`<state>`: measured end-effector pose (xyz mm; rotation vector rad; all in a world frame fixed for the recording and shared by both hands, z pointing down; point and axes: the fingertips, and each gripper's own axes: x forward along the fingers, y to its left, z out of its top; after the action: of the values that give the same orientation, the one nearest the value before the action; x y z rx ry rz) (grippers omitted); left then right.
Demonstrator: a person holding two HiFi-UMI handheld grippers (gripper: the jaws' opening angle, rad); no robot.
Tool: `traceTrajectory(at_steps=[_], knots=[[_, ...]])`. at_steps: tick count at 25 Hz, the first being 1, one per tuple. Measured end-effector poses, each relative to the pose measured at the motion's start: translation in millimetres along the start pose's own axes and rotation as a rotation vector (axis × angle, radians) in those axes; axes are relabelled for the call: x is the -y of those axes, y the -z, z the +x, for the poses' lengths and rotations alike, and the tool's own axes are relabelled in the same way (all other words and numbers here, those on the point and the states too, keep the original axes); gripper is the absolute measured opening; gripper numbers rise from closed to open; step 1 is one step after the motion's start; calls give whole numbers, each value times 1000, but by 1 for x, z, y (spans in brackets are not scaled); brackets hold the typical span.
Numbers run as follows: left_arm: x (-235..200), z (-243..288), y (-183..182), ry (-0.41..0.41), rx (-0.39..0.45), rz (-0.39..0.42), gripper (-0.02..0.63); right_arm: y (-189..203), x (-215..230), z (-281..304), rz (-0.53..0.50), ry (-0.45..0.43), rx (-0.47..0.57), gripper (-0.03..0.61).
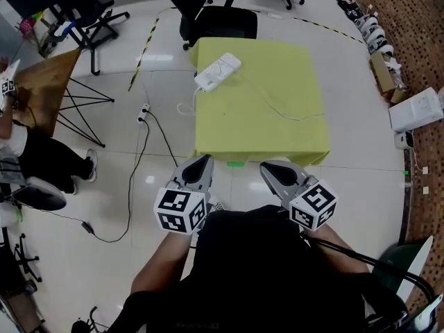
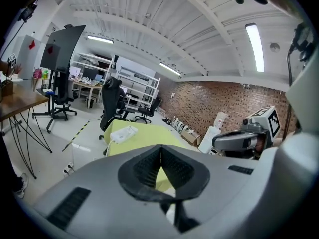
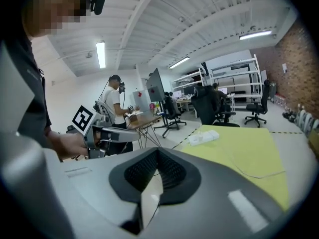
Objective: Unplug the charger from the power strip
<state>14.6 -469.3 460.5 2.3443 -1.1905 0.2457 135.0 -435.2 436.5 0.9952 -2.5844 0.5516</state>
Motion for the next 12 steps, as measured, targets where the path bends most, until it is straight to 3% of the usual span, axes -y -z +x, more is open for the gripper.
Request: traceTrajectory(at_steps=[6, 12], knots=[[-24, 3, -5, 5, 9, -33, 8, 3, -3, 35, -74, -19, -83, 3], [-56, 1, -8, -65, 32, -64, 8, -5, -4, 66, -121, -70, -118, 3]])
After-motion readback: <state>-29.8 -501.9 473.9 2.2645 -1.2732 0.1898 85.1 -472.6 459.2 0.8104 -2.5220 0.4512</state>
